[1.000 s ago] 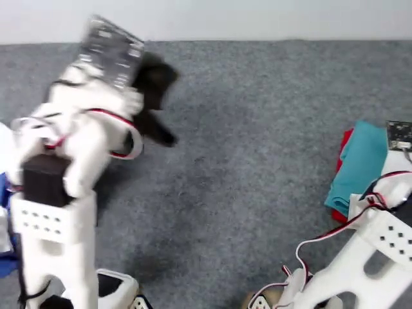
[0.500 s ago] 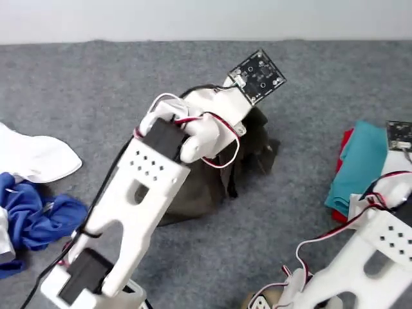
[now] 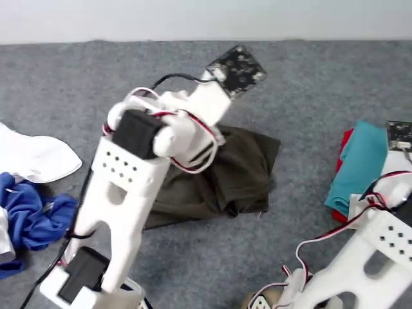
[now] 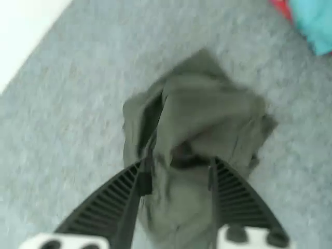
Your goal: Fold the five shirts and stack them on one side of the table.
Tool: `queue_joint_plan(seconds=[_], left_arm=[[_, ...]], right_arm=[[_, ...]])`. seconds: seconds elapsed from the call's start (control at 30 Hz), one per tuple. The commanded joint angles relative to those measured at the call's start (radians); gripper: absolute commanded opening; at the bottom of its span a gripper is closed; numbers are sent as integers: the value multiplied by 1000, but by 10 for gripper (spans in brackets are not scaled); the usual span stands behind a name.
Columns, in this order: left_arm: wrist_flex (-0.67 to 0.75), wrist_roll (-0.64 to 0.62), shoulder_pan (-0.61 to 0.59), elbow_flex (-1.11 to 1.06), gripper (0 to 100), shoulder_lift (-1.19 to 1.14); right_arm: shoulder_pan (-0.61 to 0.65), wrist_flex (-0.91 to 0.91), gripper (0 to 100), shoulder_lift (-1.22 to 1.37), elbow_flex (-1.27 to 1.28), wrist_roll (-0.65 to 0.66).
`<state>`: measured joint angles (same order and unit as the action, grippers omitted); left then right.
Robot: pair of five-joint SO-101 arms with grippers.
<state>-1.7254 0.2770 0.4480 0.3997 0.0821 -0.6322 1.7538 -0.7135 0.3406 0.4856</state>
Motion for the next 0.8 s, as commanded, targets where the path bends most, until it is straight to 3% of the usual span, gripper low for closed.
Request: queue_joint_plan(seconds=[0.0, 0.17, 0.43, 0.6, 0.77], left_arm=[[-31, 81, -86, -110, 181, 63], [-31, 127, -169, -423, 180, 210], [8, 183, -186, -915, 149, 539], [178, 201, -285, -1231, 197, 657], [371, 281, -405, -1359, 217, 635]], right_arm=[[-7, 41, 9, -35, -5, -3], [-7, 41, 9, -33, -5, -5], [-8, 41, 9, -35, 51, -5], [-10, 39, 9, -35, 123, -3], [-8, 39, 9, -35, 141, -3]])
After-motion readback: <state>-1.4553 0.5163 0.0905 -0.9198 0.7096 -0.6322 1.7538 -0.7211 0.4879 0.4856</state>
